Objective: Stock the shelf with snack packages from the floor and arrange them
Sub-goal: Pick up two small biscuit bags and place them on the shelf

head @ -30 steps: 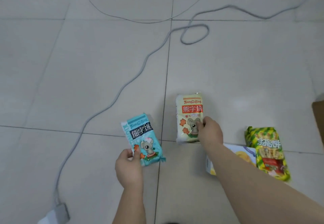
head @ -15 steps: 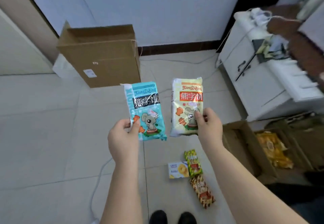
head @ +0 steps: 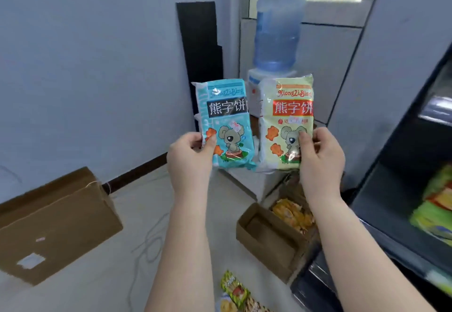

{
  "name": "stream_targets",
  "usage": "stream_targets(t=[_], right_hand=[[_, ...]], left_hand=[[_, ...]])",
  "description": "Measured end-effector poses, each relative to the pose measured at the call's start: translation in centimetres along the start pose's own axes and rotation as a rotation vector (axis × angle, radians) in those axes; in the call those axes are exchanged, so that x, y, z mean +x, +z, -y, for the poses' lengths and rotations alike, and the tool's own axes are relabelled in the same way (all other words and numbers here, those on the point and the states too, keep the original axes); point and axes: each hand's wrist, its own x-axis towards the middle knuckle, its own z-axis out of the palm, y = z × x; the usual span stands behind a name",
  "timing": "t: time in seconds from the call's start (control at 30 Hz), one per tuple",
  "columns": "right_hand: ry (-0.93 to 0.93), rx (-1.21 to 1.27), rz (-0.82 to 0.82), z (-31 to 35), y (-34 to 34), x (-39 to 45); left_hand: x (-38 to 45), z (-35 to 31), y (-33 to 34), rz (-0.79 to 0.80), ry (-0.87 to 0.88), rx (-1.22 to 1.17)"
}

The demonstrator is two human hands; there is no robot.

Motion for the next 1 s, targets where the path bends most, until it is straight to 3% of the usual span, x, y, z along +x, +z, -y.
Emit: stream_targets(t=[0.2, 0.43, 0.73, 1.0], right_hand=[[-0.049, -0.095, -0.354, 0.2, -13.3, 1.4], [-0.081, -0.226, -0.659, -0.3, -27.2, 1.3], [-0.094, -0.382, -0.882, -1.9, -42.5, 0.4], [-0.068, -0.48, -0.997, -3.4, -51.2, -0.9]], left_hand=[[-5.5, -8.0, 7.0, 0.286, 0.167, -0.173], [-13.7, -16.7, 13.9, 0.493, 0.303, -0.359], [-24.6, -25.8, 21.6, 0.679, 0.342, -0.553], [-32.1, -30.6, 26.2, 0.807, 0.413, -0.652]])
